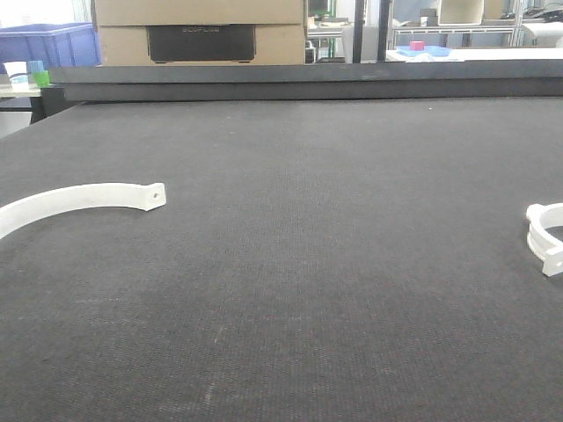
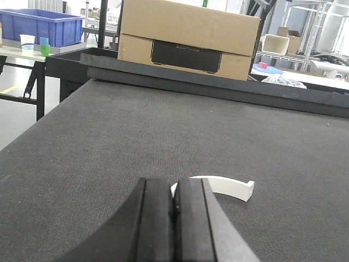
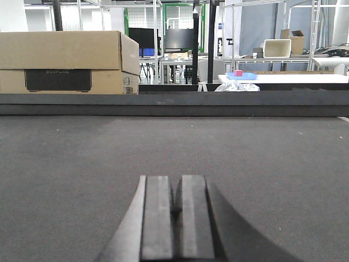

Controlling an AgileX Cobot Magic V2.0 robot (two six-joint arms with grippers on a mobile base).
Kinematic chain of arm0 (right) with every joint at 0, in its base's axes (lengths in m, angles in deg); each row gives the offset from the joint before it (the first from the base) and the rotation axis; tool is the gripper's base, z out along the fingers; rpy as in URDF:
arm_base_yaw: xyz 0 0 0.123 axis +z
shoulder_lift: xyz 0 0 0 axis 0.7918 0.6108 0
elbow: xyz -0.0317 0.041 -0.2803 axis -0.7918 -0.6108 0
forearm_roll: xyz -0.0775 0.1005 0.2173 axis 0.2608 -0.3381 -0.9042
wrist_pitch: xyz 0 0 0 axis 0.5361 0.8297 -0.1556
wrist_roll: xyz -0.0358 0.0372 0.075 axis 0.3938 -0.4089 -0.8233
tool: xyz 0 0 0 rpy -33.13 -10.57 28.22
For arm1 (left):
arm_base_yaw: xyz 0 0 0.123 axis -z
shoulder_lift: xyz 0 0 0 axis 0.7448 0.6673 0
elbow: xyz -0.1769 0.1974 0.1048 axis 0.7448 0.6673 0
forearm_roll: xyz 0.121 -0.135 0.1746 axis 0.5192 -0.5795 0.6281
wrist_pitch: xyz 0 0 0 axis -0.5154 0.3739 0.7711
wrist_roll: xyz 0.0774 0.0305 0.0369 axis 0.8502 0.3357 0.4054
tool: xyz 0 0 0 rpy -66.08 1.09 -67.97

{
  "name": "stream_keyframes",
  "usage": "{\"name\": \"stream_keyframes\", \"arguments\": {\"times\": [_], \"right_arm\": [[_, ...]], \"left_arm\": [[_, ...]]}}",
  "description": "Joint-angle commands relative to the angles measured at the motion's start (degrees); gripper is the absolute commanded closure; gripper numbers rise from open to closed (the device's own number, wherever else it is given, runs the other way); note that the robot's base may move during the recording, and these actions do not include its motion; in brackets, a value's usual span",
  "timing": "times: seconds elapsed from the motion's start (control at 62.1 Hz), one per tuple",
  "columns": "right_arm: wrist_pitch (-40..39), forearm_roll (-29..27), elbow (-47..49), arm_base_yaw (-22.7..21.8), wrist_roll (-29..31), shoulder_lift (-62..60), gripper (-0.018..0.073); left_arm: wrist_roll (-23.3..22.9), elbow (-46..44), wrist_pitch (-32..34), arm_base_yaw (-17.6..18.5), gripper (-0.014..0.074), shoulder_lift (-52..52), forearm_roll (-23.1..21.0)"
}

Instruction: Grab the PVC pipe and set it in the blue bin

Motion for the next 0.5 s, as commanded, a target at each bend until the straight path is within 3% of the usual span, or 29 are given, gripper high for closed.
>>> {"name": "stream_keyframes", "arguments": {"times": [0.0,0.483], "right_arm": [[-0.95,0.00,0.05,-0.14,0.03,-0.13,0.0727],[-0.95,0.00,0.05,-0.14,0.03,-0.13,0.0727]], "left_arm": [[-0.02,-0.12,0.95,-0.32,0.0707,-0.31,0.00],[-0.02,-0.12,0.95,-0.32,0.0707,-0.31,0.00]]}}
